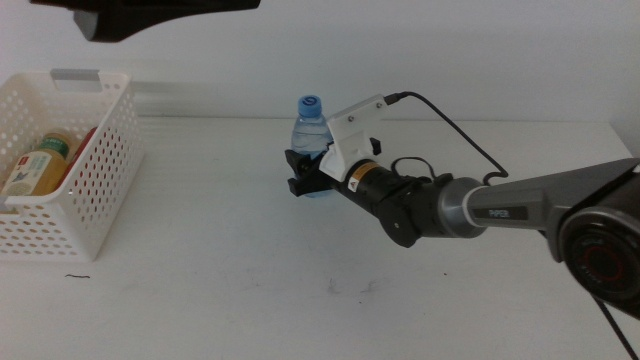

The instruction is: Use arms to grab the bottles and put them into the dustbin to the left of the table.

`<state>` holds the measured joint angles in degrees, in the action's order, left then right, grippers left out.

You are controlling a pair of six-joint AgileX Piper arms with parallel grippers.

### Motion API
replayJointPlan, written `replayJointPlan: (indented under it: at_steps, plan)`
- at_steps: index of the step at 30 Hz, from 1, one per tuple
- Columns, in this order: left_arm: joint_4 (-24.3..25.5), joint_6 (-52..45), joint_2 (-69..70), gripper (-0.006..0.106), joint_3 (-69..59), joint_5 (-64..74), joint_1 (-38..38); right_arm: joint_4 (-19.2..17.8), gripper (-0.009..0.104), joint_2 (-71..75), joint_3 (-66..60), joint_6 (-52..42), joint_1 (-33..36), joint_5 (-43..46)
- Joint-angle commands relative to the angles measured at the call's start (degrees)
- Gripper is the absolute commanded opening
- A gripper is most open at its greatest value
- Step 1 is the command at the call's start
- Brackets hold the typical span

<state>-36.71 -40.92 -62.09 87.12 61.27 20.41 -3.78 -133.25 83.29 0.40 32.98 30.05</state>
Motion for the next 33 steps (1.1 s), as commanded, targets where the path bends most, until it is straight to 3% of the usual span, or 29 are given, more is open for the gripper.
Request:
replayJointPlan:
  at_steps: [1, 3, 4, 8, 15, 20, 25, 32, 33]
  plan:
    - [-0.15, 0.42, 0.13, 0.094, -0.22, -0.78, 0.18, -0.34, 0.001, -1.48, 1.89, -0.40, 0.72, 1.06]
    - [-0.15, 0.42, 0.13, 0.094, -0.22, -0.78, 0.18, -0.34, 0.012, -1.60, 1.89, 0.04, 0.99, -2.56]
    - [-0.15, 0.42, 0.13, 0.094, -0.22, -0.78, 0.18, -0.34, 0.023, -1.21, 1.89, 0.04, 0.99, -5.83]
    - [-0.15, 0.42, 0.13, 0.094, -0.22, -0.78, 0.18, 0.01, 0.094, 4.40, 1.89, 1.48, 1.12, -24.42]
    - [-0.15, 0.42, 0.13, 0.094, -0.22, -0.76, 0.18, 3.78, 0.092, 24.29, 1.89, 5.20, 1.12, -61.08]
    - [-0.15, 0.42, 0.13, 0.094, -0.22, -0.76, 0.18, 3.46, 0.092, 42.13, 1.89, 5.20, 1.12, -75.80]
    - [-0.15, 0.42, 0.13, 0.094, -0.22, -0.76, 0.18, 2.26, 0.091, 52.58, 1.89, 5.20, 1.12, -77.10]
    - [-0.15, 0.42, 0.13, 0.094, -0.22, -0.76, 0.18, 2.94, 0.091, 54.95, 1.89, 5.20, 1.12, -76.40]
    - [1.86, 0.42, 0.13, 0.094, -0.01, -2.80, 0.18, 2.94, 0.091, 54.95, 1.89, 5.20, 1.12, -76.40]
